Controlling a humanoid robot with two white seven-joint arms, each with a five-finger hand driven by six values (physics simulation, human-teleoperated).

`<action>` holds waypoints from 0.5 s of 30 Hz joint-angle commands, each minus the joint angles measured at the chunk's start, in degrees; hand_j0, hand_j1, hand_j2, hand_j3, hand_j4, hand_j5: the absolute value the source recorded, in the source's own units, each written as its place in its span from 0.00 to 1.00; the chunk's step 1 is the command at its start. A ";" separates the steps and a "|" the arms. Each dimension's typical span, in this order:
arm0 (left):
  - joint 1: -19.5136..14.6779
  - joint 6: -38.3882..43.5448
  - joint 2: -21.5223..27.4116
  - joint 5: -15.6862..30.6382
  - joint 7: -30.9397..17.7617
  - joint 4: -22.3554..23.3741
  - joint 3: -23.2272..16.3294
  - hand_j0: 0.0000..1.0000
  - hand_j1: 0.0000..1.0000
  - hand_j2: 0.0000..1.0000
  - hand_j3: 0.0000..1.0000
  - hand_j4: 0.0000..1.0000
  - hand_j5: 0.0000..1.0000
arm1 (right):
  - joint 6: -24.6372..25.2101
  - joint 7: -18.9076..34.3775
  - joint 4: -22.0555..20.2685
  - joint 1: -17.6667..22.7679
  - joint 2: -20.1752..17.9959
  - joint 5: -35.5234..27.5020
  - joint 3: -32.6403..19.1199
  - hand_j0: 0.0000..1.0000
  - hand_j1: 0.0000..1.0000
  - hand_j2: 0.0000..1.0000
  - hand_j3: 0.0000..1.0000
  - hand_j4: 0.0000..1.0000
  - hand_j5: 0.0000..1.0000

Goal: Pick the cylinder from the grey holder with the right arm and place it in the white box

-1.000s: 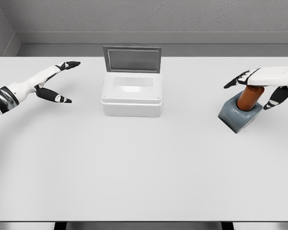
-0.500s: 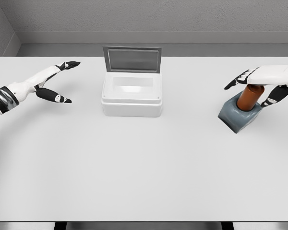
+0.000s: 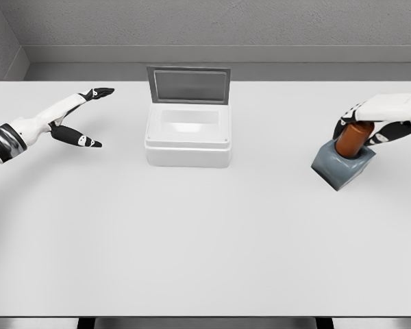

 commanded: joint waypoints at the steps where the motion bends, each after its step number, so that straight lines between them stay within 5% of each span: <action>1: 0.00 0.12 0.02 0.47 0.05 -0.04 0.06 1.00 1.00 1.00 1.00 1.00 1.00 | 0.07 0.00 0.10 0.00 0.32 -0.16 0.01 0.56 0.56 0.56 0.56 0.56 0.56; 15: 0.00 0.12 -0.15 0.47 -0.04 -0.04 0.06 1.00 1.00 1.00 1.00 1.00 1.00 | 0.07 1.85 0.63 -0.09 0.76 -0.16 -0.08 0.45 0.45 0.45 0.45 0.45 0.45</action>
